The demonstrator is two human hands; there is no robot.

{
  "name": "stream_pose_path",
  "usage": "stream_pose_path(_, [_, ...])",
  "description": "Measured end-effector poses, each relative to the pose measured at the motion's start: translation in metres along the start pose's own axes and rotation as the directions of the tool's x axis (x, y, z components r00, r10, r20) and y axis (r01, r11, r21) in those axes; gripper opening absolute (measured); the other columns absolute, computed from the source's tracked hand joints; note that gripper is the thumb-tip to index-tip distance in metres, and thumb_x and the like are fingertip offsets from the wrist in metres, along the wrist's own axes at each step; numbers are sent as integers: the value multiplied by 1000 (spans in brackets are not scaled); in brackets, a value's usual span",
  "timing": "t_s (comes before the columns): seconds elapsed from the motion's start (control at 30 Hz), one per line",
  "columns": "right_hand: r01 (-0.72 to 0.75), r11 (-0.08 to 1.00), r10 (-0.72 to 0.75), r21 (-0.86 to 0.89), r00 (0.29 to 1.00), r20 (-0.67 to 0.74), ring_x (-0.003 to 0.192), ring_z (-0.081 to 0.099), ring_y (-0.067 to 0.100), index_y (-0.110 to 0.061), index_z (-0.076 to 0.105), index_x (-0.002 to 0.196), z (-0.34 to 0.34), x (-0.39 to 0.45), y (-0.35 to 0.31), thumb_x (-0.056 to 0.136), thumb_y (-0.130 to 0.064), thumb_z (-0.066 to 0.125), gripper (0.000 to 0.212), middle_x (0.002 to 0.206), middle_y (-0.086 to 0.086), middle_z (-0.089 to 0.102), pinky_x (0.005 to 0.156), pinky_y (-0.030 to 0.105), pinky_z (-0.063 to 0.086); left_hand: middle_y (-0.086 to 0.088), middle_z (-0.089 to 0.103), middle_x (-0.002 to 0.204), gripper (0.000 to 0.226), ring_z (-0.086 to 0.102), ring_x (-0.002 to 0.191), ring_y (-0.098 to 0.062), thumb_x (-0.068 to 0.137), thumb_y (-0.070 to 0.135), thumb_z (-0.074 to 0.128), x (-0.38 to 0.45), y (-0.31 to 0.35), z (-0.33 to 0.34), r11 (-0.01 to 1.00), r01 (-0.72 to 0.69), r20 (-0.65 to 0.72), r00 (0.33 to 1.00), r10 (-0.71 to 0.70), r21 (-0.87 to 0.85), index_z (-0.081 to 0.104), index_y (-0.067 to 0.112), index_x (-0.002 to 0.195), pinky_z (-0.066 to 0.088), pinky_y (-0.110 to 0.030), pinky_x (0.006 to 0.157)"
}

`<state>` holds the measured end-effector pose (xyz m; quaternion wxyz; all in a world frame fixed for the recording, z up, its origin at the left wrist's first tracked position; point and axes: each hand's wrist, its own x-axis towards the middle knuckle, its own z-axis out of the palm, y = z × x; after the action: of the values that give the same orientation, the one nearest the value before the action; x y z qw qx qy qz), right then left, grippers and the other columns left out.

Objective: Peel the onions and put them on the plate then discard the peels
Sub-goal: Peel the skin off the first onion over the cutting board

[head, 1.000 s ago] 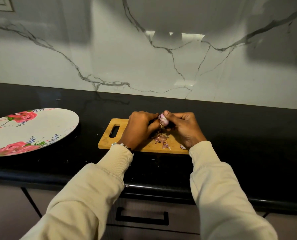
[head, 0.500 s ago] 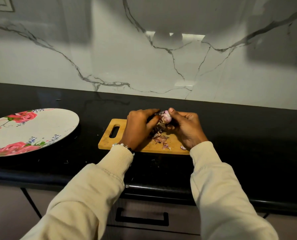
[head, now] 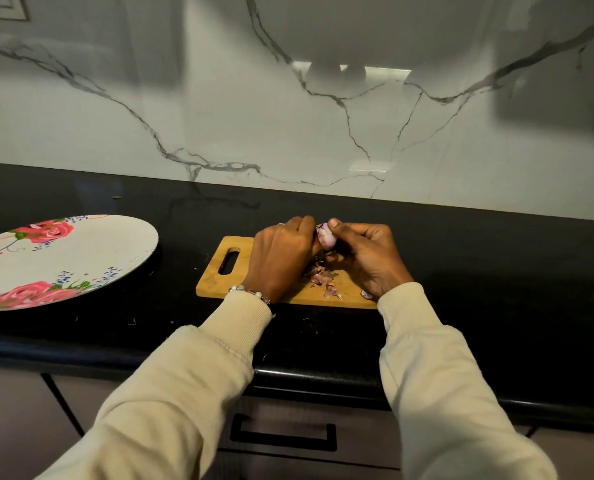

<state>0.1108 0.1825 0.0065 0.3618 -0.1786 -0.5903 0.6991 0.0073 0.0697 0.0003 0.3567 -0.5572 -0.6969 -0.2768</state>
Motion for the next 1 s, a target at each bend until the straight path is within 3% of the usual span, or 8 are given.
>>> stream_pose_path(0.13, [2,1000,-2,20,1000,6,76,69,26,3,75,91,0,-2,-3,90,-11,68,15,86,20,74,57,28,53,-9,65,76,29,58,55,-27,86,34,68,1,-2,2,997,58,-17,998,-59,-59,59,7,87,32,-27,51])
stream_pose_path(0.27, [9,1000,-9,16,1000,16,77,70,27,2,75,92,0,-4,-6,89,-9,69,13,87,20,74,58,28,54,-2,62,79,48,55,65,-19,88,55,44,4,0,-6,928,205,96,978,-184,-311,58,8,88,38,-31,55])
stream_pose_path(0.47, [-7,1000,8,28,999,-46,70,67,25,2,74,87,2,-6,-11,90,-5,67,11,80,16,73,54,28,54,0,62,80,8,57,72,-16,89,13,58,7,-7,1,805,362,148,931,-332,-470,61,7,94,33,-11,56])
stream_pose_path(0.53, [-7,999,10,38,997,-73,68,66,24,1,74,84,2,-8,-12,90,-3,66,11,78,13,74,53,27,53,-4,66,81,7,60,74,-16,91,10,56,8,-7,1,762,397,172,916,-361,-512,61,8,96,38,-10,58])
stream_pose_path(0.67, [-10,998,15,58,996,-86,71,67,24,1,73,84,3,-10,-15,91,-3,65,11,82,15,72,53,26,55,-7,69,85,10,65,76,-16,92,10,53,9,-7,-2,739,428,180,901,-396,-520,60,7,98,53,-26,67])
stream_pose_path(0.77, [-10,994,20,112,996,-93,72,66,26,0,71,83,4,-11,-18,92,-3,63,13,79,16,72,54,27,55,0,63,80,5,61,66,0,96,7,53,10,-5,-8,720,450,146,884,-445,-529,58,6,97,46,-8,59])
stream_pose_path(0.87, [-10,979,32,202,994,-103,69,69,25,-4,69,78,4,-12,-22,94,-6,60,18,74,12,73,52,28,56,10,54,73,7,55,59,16,96,3,53,9,-3,-9,663,475,134,857,-497,-578,54,9,94,42,-3,56])
stream_pose_path(1.0, [-49,958,90,282,987,-136,70,68,24,-6,63,87,0,-11,-24,96,-11,58,11,71,12,72,55,28,54,4,66,89,16,58,70,6,91,4,61,8,-6,-5,753,423,117,897,-426,-505,64,9,106,44,-2,67])
